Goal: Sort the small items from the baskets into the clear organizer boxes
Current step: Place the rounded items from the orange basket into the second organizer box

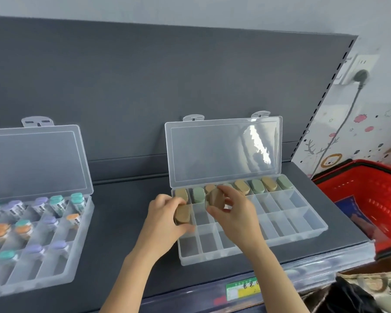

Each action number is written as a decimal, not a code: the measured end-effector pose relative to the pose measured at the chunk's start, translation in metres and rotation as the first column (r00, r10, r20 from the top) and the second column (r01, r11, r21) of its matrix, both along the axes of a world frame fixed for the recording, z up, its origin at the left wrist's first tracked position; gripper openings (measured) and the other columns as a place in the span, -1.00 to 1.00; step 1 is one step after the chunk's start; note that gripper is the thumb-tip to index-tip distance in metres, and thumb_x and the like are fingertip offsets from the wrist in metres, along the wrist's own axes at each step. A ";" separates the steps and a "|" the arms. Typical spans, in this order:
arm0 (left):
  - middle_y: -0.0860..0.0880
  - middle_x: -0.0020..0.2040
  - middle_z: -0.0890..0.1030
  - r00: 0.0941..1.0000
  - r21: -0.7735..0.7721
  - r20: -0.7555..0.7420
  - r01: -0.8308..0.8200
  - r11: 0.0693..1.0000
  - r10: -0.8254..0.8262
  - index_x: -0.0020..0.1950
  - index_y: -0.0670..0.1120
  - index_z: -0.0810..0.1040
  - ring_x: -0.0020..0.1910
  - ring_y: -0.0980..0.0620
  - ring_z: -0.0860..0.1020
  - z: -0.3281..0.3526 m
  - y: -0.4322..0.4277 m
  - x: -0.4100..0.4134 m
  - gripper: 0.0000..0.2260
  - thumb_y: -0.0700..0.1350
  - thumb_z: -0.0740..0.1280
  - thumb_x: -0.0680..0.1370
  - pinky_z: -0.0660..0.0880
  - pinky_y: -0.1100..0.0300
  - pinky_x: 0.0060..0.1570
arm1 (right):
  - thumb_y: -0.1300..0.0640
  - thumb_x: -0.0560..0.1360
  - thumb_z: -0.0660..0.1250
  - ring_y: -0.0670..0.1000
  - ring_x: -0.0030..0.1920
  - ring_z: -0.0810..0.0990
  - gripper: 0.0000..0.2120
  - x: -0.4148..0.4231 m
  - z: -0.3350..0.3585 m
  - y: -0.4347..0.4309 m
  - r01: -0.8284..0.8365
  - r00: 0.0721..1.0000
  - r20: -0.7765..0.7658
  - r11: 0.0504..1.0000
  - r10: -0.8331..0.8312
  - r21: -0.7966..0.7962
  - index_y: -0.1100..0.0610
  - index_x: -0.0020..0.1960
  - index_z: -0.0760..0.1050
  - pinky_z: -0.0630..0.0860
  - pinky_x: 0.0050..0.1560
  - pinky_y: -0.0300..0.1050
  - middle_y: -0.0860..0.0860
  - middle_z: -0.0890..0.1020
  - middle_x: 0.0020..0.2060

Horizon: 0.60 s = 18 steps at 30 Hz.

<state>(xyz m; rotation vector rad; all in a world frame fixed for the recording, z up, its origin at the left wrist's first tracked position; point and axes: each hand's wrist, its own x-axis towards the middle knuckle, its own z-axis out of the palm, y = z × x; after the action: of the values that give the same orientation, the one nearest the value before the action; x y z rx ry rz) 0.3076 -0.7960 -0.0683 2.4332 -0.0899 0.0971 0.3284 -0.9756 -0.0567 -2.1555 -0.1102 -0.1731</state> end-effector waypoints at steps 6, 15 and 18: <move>0.15 0.16 0.27 1.000 0.036 -0.013 -0.010 0.999 0.010 0.32 0.06 0.41 0.19 0.19 0.18 -0.005 -0.004 -0.008 -0.48 0.12 0.46 0.41 0.26 0.34 0.11 | 0.08 0.41 0.46 -0.08 0.08 0.55 -0.54 0.002 -0.004 -0.002 -0.039 0.999 0.004 0.999 0.039 -0.035 0.04 0.28 0.46 0.45 -0.02 -0.42 -0.08 0.54 0.13; 0.15 0.32 0.25 0.996 0.026 -0.048 -0.078 0.997 0.079 0.48 0.07 0.25 0.37 0.15 0.15 -0.003 -0.004 -0.020 -0.34 0.14 0.42 0.44 0.26 0.20 0.29 | 0.14 0.40 0.47 -0.12 -0.03 0.53 -0.59 0.002 -0.002 0.003 -0.122 0.992 0.015 0.988 0.124 -0.100 0.01 0.21 0.46 0.47 -0.07 -0.44 -0.14 0.55 -0.01; 0.14 0.38 0.23 0.995 0.012 -0.047 -0.092 0.996 0.092 0.48 0.08 0.23 0.39 0.14 0.18 0.004 0.000 -0.022 -0.34 0.13 0.41 0.45 0.27 0.19 0.31 | 0.11 0.41 0.46 -0.11 -0.05 0.53 -0.68 0.003 0.000 0.006 -0.172 0.983 0.023 0.964 0.180 -0.202 0.02 0.12 0.48 0.45 -0.11 -0.50 -0.10 0.57 -0.03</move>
<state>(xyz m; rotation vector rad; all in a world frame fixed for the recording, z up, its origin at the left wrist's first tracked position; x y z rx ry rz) 0.2851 -0.7964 -0.0647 2.4476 0.0434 0.0802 0.3314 -0.9694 -0.0572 -2.3278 -0.3554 -0.1062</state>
